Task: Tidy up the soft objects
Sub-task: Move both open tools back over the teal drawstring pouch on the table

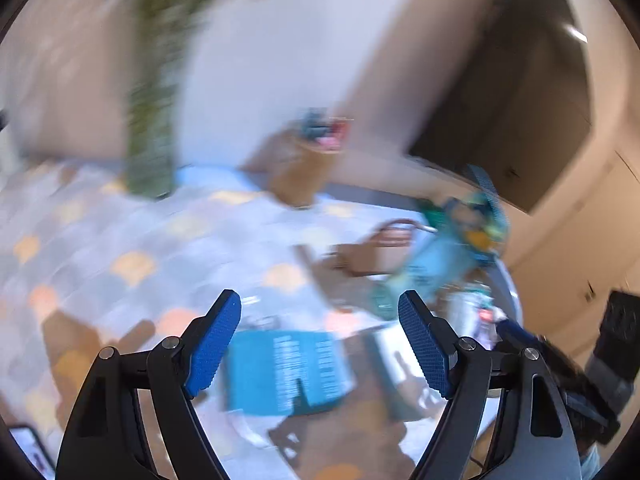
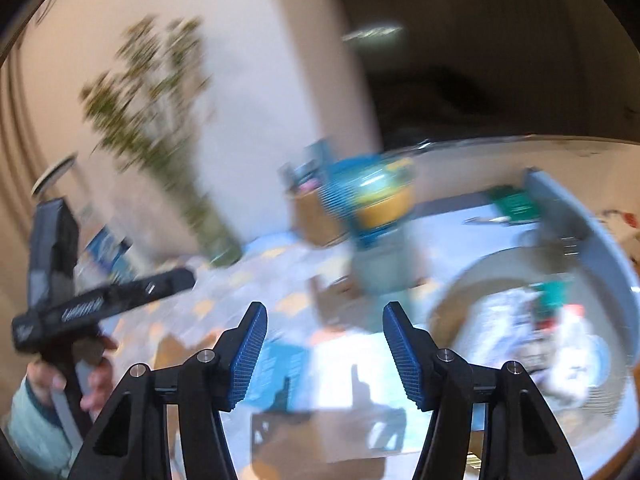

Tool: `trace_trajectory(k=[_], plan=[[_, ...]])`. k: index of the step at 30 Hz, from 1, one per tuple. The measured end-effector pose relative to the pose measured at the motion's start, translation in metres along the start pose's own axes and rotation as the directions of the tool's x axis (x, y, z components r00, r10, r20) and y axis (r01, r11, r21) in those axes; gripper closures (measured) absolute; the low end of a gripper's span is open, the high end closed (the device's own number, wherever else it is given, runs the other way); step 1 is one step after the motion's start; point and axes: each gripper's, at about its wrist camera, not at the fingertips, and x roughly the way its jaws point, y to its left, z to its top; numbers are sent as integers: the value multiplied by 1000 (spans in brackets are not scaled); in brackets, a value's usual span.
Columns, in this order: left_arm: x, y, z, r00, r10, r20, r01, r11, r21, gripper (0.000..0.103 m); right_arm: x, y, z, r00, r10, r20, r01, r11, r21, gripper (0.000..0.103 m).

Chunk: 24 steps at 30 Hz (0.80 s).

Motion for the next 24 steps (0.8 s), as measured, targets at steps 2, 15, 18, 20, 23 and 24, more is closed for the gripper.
trace_trajectory(k=[2,15,18,20,23,24], plan=[[2,25,-5,999,52,-15,-53,998,-35,23,22,22,-9,998,37,-57,-39,998,-46,33],[90,62,-22,978,47,-204,-65,995,-78,23,152,86,-94,958,-211,-192,134,927,-351,30],[94,62,-22,977,33,-213,-53,994,-92,23,174,83,-101,938,-254,-234,146,905,-399,30],[96,61,-23,974,39,-223,-59,995,-84,23,176,77,-101,943,-226,-243,127,922,-365,35],[99,62,-23,971,48,-233,-68,994,-81,23,175,75,-101,947,-204,-250,106,929,-355,56],[100,62,-23,971,48,-234,-69,994,-82,23,175,81,-102,949,-196,-249,89,918,-386,72]])
